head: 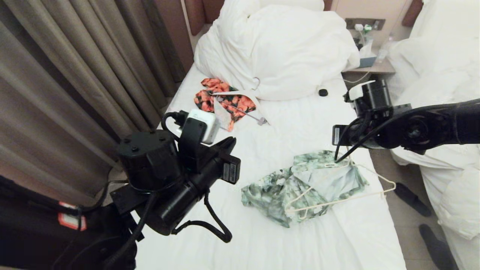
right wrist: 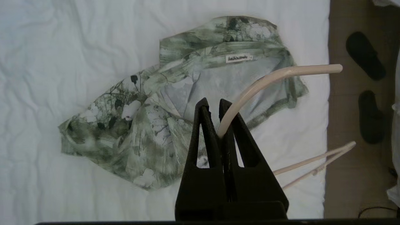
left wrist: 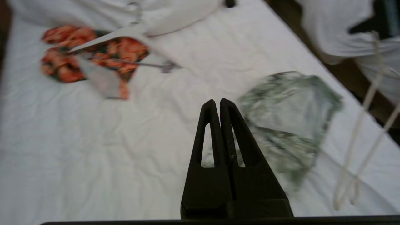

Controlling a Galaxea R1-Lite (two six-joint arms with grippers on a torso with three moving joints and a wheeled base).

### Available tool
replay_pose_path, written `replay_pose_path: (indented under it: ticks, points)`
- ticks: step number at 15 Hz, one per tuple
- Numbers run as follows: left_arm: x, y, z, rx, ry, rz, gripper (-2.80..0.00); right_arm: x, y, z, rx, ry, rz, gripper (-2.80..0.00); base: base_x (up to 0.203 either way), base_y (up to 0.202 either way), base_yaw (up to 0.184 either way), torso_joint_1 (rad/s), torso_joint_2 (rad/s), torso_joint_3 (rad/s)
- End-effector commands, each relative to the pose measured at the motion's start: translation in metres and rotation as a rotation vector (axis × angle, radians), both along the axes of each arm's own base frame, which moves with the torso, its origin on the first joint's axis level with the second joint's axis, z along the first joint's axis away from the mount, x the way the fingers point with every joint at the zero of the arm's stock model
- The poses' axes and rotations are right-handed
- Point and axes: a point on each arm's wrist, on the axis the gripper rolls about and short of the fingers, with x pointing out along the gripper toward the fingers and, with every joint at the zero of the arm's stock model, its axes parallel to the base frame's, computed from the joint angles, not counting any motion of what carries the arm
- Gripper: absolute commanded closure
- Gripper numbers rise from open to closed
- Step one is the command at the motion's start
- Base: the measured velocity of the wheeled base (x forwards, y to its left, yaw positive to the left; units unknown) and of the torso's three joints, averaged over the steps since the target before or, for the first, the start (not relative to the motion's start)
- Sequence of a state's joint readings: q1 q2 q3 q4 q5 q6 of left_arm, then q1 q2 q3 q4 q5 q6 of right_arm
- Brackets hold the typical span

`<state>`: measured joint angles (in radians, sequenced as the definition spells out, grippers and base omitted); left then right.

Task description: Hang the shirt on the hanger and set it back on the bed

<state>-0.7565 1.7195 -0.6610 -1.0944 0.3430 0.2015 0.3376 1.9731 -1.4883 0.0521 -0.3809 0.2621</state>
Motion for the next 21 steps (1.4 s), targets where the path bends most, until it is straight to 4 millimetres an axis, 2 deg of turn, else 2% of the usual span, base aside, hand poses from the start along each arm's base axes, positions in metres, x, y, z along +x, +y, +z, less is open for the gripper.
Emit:
replay_pose_path:
  ticks: [1, 4, 5, 6, 8, 10, 12, 13, 14, 18, 21]
  points:
    - [0.003, 0.024, 0.010, -0.029, -0.031, 0.072, 0.00, 0.023, 0.005, -0.040, -0.020, 0.055, -0.008, 0.00, 0.000, 0.000, 0.000, 0.000, 0.00, 0.000]
    - [-0.008, 0.054, 0.028, -0.073, -0.085, 0.137, 0.00, 0.045, 0.015, -0.089, -0.048, 0.123, -0.003, 0.00, 0.000, 0.000, 0.000, 0.000, 0.00, 0.000]
    - [-0.013, 0.066, 0.036, -0.090, -0.109, 0.166, 0.00, 0.050, 0.017, -0.100, -0.057, 0.141, 0.000, -2.80, 0.000, 0.000, 0.000, 0.000, 0.00, 0.000]
    - [-0.016, 0.077, 0.043, -0.100, -0.127, 0.196, 0.00, 0.054, 0.019, -0.108, -0.071, 0.151, 0.003, -2.80, 0.000, 0.000, 0.000, 0.000, 0.00, 0.000]
    - [-0.027, 0.095, 0.058, -0.113, -0.156, 0.238, 0.00, 0.056, 0.020, -0.110, -0.091, 0.141, -0.011, -2.80, 0.000, 0.000, 0.000, 0.000, 0.00, 0.000]
    - [-0.045, 0.108, 0.075, -0.133, -0.184, 0.251, 0.00, 0.052, 0.019, -0.095, -0.084, 0.081, -0.059, -2.80, 0.000, 0.000, 0.000, 0.000, 0.00, 0.000]
    - [-0.071, 0.123, 0.090, -0.154, -0.213, 0.251, 0.00, 0.034, 0.015, -0.076, -0.073, 0.056, -0.067, -2.80, 0.000, 0.000, 0.000, 0.000, 0.00, 0.000]
    - [-0.087, 0.132, 0.095, -0.157, -0.216, 0.250, 0.00, 0.018, 0.010, -0.072, -0.080, 0.072, -0.065, -2.80, 0.000, 0.000, 0.000, 0.000, 0.00, 0.000]
    - [-0.101, 0.140, 0.097, -0.155, -0.212, 0.249, 0.00, 0.002, 0.005, -0.070, -0.086, 0.088, -0.064, 0.00, 0.000, 0.000, 0.000, 0.000, 0.00, 0.000]
    - [-0.147, 0.168, 0.094, -0.140, -0.178, 0.304, 0.00, -0.067, -0.020, -0.052, -0.078, 0.074, -0.065, 0.00, 0.000, 0.000, 0.000, 0.000, 0.00, 0.000]
    - [-0.159, 0.183, 0.076, -0.103, -0.138, 0.455, 0.00, -0.118, -0.035, -0.030, -0.047, -0.008, -0.052, 0.00, 0.000, 0.000, 0.000, 0.000, 0.00, 0.000]
